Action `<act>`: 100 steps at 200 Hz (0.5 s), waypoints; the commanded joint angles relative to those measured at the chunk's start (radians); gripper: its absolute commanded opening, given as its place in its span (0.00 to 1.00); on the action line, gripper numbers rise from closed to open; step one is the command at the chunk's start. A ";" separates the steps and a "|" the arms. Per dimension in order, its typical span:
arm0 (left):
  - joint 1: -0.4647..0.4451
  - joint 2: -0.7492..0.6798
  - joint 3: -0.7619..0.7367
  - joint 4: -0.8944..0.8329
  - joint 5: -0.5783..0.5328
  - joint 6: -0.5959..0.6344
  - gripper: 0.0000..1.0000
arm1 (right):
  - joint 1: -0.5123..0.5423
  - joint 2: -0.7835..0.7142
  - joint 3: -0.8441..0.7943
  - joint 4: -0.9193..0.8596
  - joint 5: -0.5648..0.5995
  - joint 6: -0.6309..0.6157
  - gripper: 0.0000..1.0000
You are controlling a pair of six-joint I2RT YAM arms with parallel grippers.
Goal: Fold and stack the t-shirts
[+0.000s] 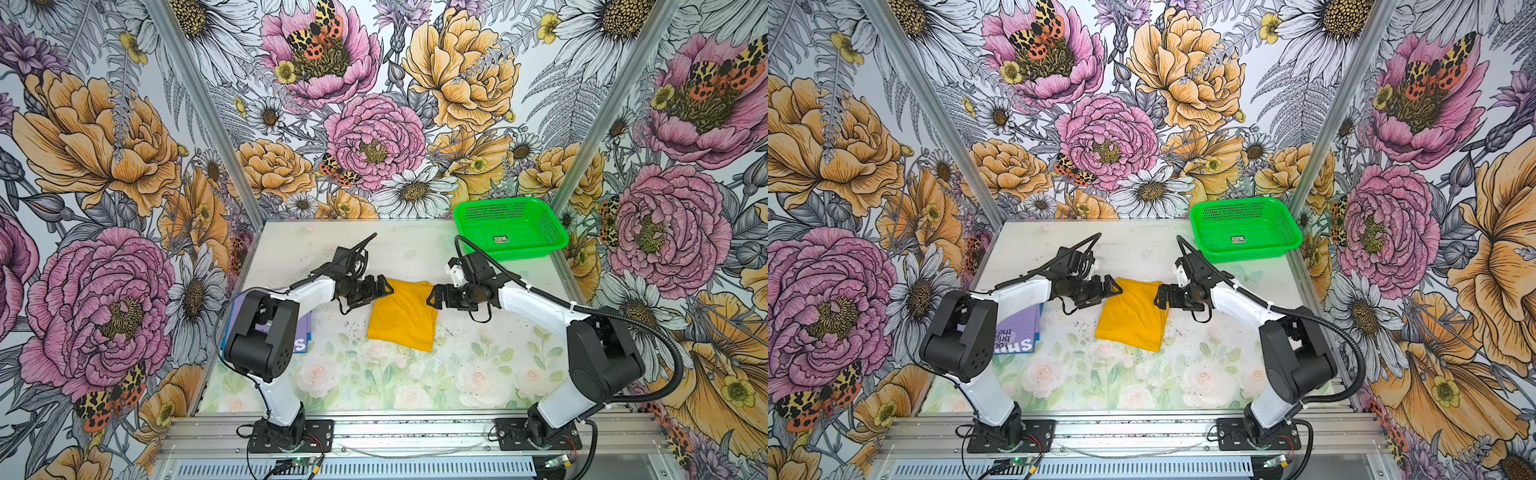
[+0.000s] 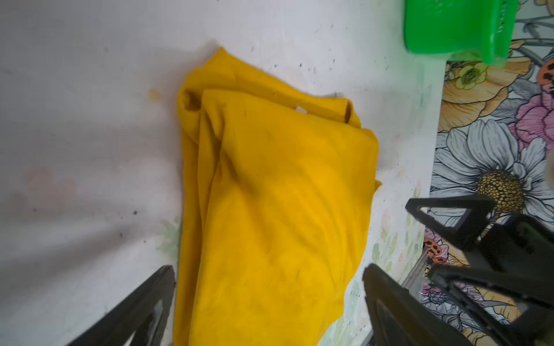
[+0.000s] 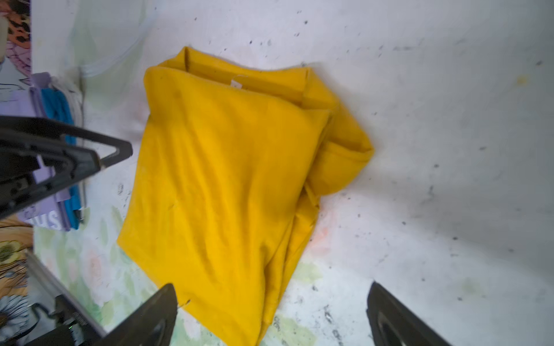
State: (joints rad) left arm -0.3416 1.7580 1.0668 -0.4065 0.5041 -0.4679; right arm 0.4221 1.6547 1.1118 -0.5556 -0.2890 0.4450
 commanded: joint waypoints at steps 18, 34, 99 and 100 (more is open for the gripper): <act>-0.041 -0.032 0.006 -0.069 -0.093 0.013 0.99 | 0.020 0.135 0.122 -0.202 0.220 -0.120 0.99; -0.057 -0.020 0.015 -0.100 -0.117 0.008 0.99 | 0.041 0.195 0.157 -0.232 0.279 -0.136 0.99; -0.135 0.004 0.023 -0.150 -0.160 -0.041 0.99 | 0.119 0.331 0.228 -0.313 0.399 -0.171 0.99; -0.138 0.005 0.024 -0.151 -0.159 -0.041 0.99 | 0.120 0.332 0.228 -0.314 0.399 -0.172 0.99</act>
State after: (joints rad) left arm -0.4461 1.7550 1.0657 -0.5339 0.3725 -0.4839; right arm 0.5220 1.9427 1.3224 -0.8040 0.0257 0.3065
